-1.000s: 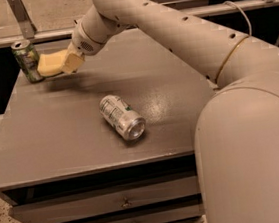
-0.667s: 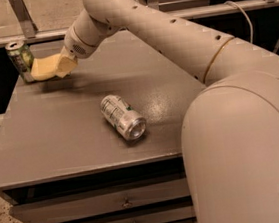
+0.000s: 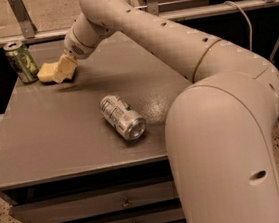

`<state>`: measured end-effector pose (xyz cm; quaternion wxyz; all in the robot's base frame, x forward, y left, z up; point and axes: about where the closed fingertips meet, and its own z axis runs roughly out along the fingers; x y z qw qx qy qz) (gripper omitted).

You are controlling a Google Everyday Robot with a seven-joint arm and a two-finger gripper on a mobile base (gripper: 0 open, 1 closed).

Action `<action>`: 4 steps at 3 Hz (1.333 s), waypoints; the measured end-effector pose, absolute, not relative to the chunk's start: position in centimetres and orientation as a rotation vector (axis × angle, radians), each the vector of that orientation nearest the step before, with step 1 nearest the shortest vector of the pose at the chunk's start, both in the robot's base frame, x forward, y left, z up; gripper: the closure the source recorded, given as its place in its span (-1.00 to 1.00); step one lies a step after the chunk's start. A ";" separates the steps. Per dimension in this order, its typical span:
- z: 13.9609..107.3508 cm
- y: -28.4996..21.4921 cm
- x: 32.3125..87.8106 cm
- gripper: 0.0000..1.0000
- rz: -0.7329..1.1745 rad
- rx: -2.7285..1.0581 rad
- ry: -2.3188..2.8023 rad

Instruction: Move sponge near green can

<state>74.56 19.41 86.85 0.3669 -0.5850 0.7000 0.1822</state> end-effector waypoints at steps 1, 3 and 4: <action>86.4 18.9 75.3 -1.00 0.459 -1.485 1.819; 87.3 14.6 75.8 -1.00 0.553 -1.370 1.791; 89.2 7.7 76.5 -1.00 0.660 -1.204 1.727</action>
Offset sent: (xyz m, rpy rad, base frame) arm 0.0175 -0.0338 -0.0019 0.0099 0.0058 -0.0667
